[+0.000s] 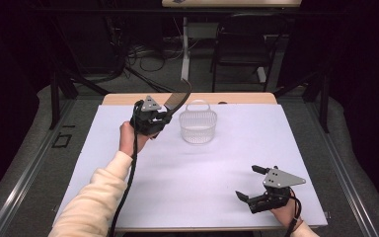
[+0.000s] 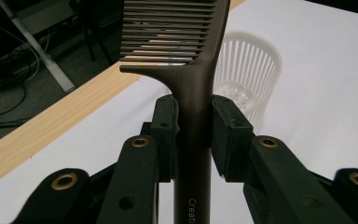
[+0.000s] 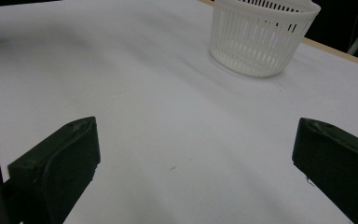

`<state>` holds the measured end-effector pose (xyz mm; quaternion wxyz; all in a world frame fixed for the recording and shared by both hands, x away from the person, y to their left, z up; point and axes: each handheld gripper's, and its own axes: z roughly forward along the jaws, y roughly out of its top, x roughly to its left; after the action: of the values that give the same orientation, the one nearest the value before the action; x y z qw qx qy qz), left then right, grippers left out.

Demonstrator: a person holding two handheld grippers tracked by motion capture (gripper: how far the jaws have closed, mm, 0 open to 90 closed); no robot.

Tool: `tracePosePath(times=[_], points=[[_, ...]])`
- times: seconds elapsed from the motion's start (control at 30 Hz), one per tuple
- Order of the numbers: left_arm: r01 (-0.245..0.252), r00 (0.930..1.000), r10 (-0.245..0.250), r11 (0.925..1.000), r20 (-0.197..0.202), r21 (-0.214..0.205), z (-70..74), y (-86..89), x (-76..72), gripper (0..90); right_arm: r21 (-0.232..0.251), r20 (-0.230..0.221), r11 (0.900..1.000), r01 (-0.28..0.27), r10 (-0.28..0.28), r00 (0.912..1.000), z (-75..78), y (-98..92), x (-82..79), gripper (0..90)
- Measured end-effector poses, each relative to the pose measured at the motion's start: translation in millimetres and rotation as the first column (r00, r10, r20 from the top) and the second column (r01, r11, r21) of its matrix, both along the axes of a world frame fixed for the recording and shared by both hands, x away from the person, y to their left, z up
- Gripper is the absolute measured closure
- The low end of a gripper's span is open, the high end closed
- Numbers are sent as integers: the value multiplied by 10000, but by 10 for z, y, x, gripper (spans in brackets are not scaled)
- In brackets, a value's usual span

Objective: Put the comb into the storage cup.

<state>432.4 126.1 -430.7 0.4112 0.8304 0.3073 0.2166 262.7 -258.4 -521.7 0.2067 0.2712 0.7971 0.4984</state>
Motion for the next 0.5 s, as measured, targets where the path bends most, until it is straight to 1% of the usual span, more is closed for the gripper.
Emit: tracePosePath(times=[0.13, 0.27, 0.47, 0.5], points=[[2, 10000, -2, 10000, -12, -23, 22, -18, 35, 725, 13, 10, 10000, 4, -4, 10000, -3, 2, 4, 4], [61, 10000, -61, 10000, 40, 56, 40, -46, 69, 725, -12, 2, 10000, 6, -6, 10000, -1, 2, 1, 4], [141, 9999, -141, 9999, 65, 10, 46, -84, 113, 725, 9, 8, 10000, -9, 9, 10000, -3, 0, 3, 4], [147, 9999, -147, 9999, 63, -48, 45, -96, 120, 725, 1, 14, 10000, -11, 11, 10000, -3, -1, 4, 4]])
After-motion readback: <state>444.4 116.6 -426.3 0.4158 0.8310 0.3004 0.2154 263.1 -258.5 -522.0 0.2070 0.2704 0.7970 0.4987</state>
